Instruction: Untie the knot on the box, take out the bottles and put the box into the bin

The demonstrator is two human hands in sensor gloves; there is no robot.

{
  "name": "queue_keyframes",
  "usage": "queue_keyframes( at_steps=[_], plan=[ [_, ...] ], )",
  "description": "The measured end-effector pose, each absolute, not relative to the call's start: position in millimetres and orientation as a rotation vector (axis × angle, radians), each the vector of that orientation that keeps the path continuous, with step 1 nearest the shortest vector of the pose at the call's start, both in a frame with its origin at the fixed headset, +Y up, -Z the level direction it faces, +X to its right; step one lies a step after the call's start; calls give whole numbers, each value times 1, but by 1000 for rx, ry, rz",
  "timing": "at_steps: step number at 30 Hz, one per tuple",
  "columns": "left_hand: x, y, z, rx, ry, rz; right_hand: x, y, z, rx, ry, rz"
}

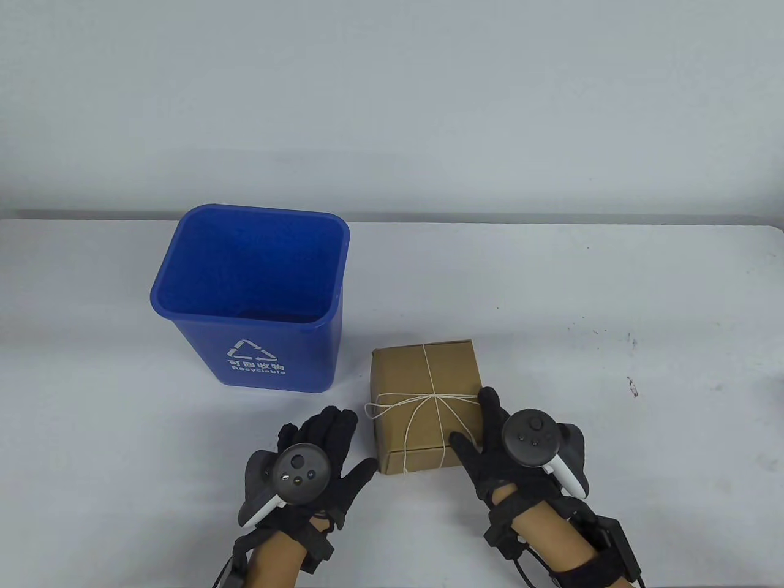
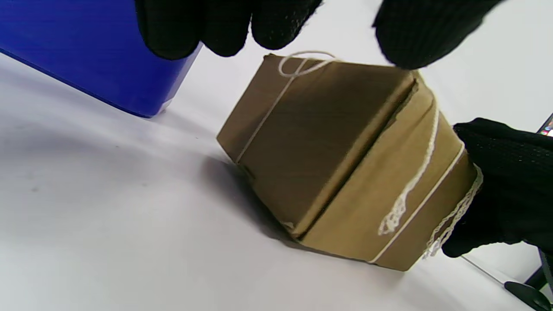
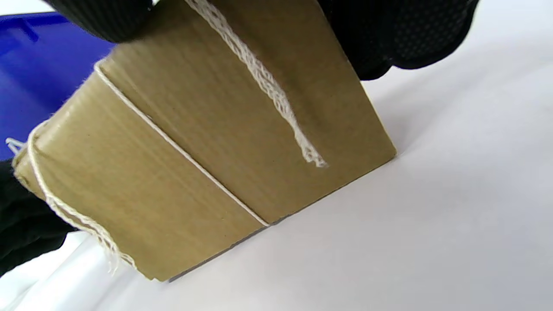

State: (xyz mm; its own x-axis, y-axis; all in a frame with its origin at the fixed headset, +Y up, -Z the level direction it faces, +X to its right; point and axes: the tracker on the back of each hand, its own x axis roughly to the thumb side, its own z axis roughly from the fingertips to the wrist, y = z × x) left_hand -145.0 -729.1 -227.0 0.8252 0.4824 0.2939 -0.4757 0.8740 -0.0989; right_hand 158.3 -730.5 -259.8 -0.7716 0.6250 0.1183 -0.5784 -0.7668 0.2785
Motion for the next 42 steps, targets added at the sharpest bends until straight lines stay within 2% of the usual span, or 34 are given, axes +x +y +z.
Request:
queue_keyframes(
  at_steps=[9, 15, 27, 30, 32, 34, 38, 40, 42],
  plan=[
    [-147, -731, -227, -35, -334, 579, 139, -730, -242, 378, 344, 2471],
    [-148, -729, -227, -14, -335, 573, 141, -730, -245, 413, 352, 2451],
    [-155, -712, -217, 175, -328, 538, 151, -727, -247, 470, 370, 2364],
    [-155, -706, -213, 243, -327, 530, 157, -715, -248, 516, 234, 2389],
    [-154, -702, -210, 284, -341, 509, 162, -702, -246, 566, 41, 2431],
    [-153, -699, -207, 328, -364, 488, 164, -686, -241, 674, -147, 2456],
    [-154, -695, -204, 376, -335, 465, 159, -669, -228, 874, -400, 2511],
    [-157, -693, -203, 395, -308, 466, 156, -667, -225, 920, -441, 2540],
    [-160, -692, -203, 406, -307, 478, 152, -669, -224, 971, -358, 2555]
  ],
)
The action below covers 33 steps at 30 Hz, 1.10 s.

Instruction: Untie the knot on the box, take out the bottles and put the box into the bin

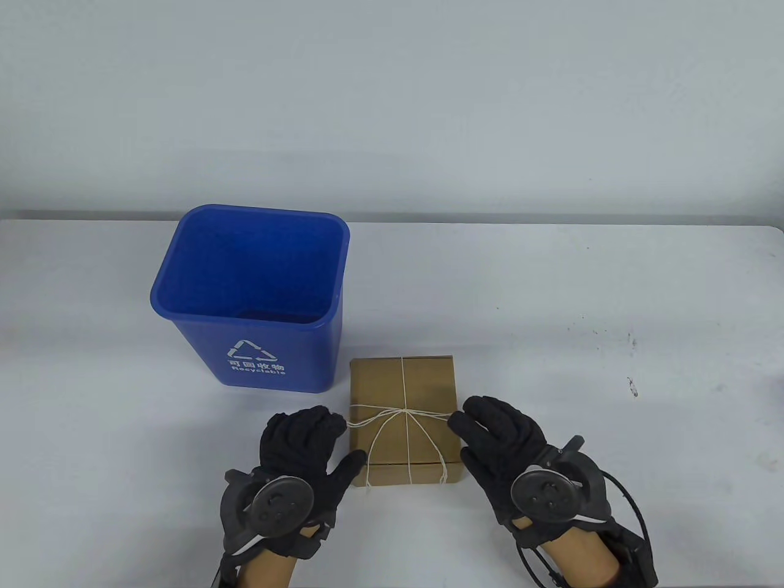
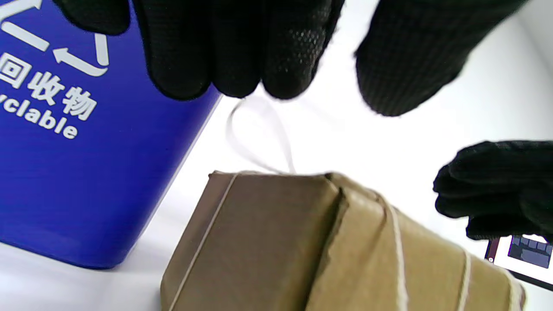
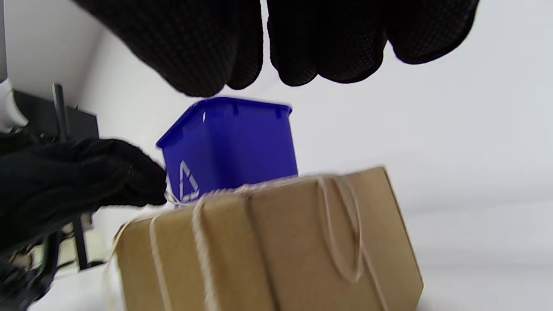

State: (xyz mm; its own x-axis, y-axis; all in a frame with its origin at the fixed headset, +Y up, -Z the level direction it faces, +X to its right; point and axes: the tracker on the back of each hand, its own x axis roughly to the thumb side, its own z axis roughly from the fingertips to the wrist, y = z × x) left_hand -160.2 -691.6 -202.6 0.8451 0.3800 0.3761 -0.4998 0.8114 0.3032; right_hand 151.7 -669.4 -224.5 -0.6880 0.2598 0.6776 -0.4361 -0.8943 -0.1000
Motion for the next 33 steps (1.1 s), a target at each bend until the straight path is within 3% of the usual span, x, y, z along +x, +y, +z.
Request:
queue_keyframes(
  at_steps=[4, 10, 23, 33],
  plan=[
    [-155, -690, -200, 407, -388, 469, 143, -680, -227, 1085, -207, 2629],
    [-131, -696, -200, 322, -518, 367, 135, -690, -230, 1143, -189, 2688],
    [-102, -706, -204, 247, -567, 198, 122, -699, -231, 1126, -343, 2672],
    [-100, -705, -203, 244, -571, 174, 126, -700, -237, 988, -337, 2550]
  ],
)
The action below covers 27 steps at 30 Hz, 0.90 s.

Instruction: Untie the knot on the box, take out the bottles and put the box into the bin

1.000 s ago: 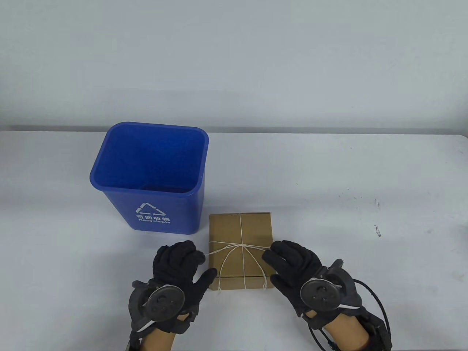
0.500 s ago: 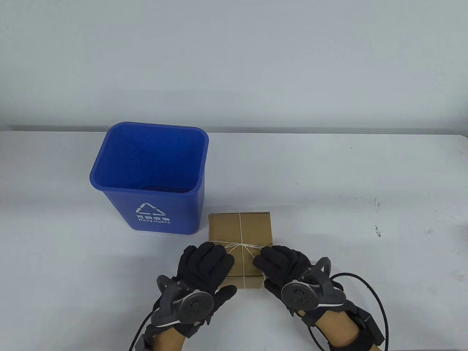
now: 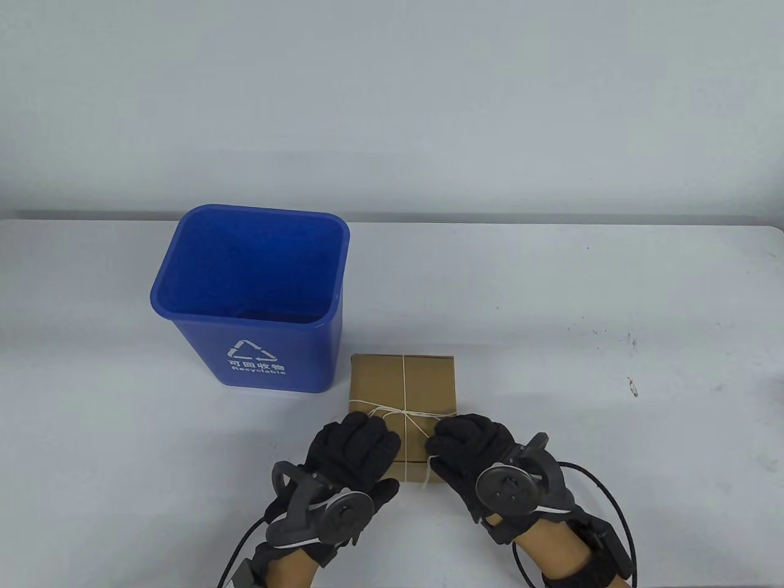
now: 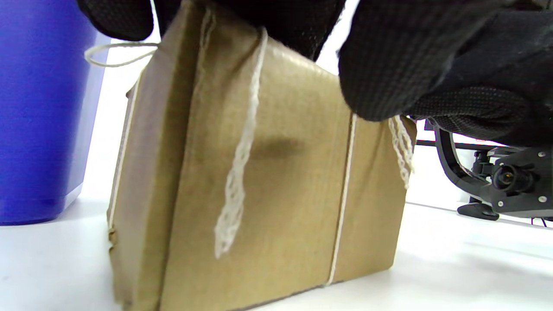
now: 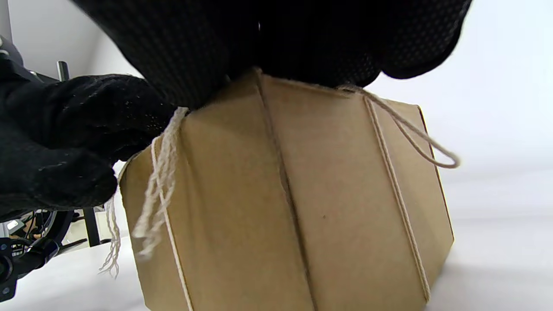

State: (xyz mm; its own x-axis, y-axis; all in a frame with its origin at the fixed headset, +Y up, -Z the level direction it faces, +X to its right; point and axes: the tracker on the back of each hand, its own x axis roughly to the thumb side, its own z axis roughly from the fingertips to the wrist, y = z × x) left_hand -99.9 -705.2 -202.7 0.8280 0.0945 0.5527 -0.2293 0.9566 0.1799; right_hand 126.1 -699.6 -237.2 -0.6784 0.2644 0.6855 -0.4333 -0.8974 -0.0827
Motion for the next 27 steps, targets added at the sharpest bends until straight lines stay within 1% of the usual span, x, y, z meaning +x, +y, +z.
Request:
queue_keyframes(
  at_steps=[7, 27],
  plan=[
    [-89, -714, -205, 233, -551, 61, 129, -702, -240, 954, -302, 2531],
    [-92, -714, -207, 213, -529, 97, 152, -703, -257, 826, -283, 2564]
  ],
)
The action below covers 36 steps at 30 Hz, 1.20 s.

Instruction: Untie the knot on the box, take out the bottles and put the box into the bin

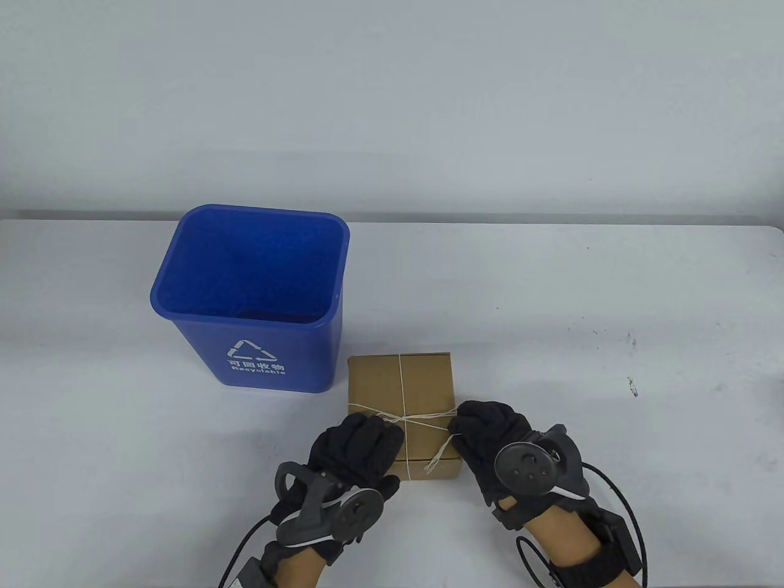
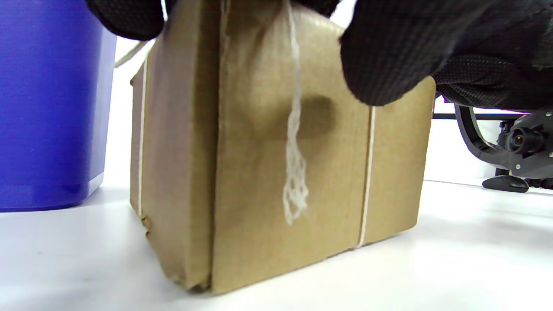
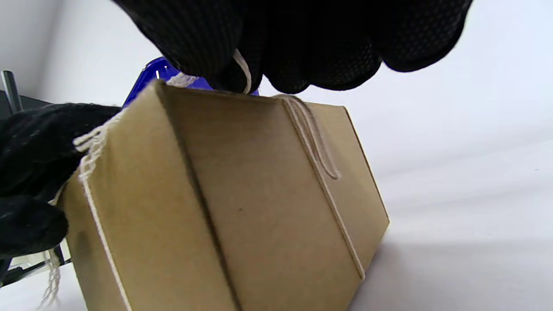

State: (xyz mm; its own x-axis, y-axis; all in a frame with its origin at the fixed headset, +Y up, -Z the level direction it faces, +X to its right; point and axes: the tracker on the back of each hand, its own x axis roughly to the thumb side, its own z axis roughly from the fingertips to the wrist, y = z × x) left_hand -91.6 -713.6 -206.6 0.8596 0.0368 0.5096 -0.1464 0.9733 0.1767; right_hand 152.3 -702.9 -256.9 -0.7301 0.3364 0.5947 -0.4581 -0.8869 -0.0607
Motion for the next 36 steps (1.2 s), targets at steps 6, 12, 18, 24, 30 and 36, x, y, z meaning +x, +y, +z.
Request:
queue_keyframes(
  at_steps=[6, 12, 18, 24, 30, 36],
  plan=[
    [-92, -714, -207, 210, -528, 100, 155, -703, -260, 809, -281, 2575],
    [-92, -714, -206, 209, -528, 102, 163, -705, -266, 760, -269, 2600],
    [-93, -714, -206, 204, -526, 106, 171, -709, -274, 713, -240, 2615],
    [-93, -714, -206, 203, -525, 107, 178, -713, -281, 674, -219, 2680],
    [-93, -714, -206, 201, -525, 108, 191, -721, -290, 599, -153, 2696],
    [-93, -714, -206, 201, -524, 108, 199, -728, -298, 537, -111, 2717]
  ],
)
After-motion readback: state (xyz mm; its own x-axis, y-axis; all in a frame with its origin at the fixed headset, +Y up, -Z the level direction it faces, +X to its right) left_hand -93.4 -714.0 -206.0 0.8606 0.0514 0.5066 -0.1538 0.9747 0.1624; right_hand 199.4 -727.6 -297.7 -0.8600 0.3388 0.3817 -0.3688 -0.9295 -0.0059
